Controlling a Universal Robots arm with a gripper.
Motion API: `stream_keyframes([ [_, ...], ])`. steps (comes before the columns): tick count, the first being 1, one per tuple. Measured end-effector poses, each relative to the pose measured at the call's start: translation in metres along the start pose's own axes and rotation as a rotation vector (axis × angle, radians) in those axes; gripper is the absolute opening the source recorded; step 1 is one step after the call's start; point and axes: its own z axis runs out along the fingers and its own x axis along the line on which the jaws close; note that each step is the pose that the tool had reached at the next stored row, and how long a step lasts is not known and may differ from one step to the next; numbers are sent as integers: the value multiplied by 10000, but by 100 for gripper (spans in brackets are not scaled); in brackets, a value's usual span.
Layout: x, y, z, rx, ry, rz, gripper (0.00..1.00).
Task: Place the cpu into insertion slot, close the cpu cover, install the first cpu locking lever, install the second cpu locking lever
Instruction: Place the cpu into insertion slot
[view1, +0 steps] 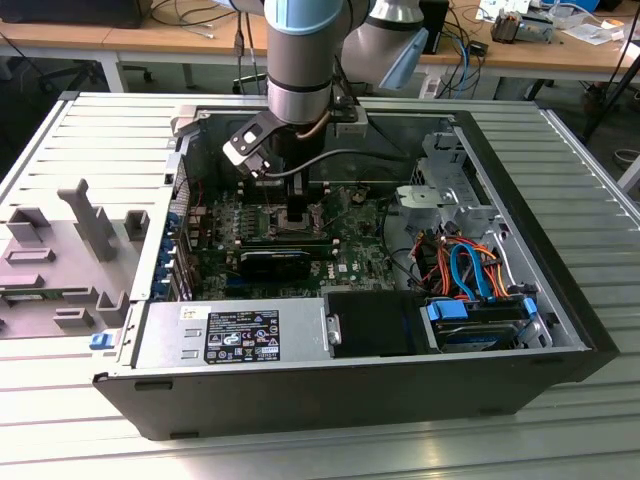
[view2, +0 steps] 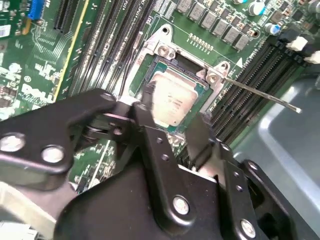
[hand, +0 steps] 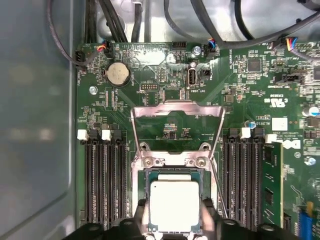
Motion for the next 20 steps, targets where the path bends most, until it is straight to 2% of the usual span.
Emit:
stream_keyframes([
  [2, 0, 1, -1, -1, 2, 2, 35],
  [3, 0, 9, -2, 9, 0, 1, 35],
  [4, 0, 19, -3, 20, 0, 1, 23],
  [5, 0, 37, -3, 44, 0, 2, 17],
  [6, -1, 47, -3, 53, 0, 1, 17],
  [7, -1, 55, -3, 60, 0, 1, 11],
  [11, -3, 118, -4, 120, 3, -12, 11],
  [16, -2, 131, -17, 134, 21, -475, 11],
  [20, -1, 130, -100, 133, 55, -528, 11],
])
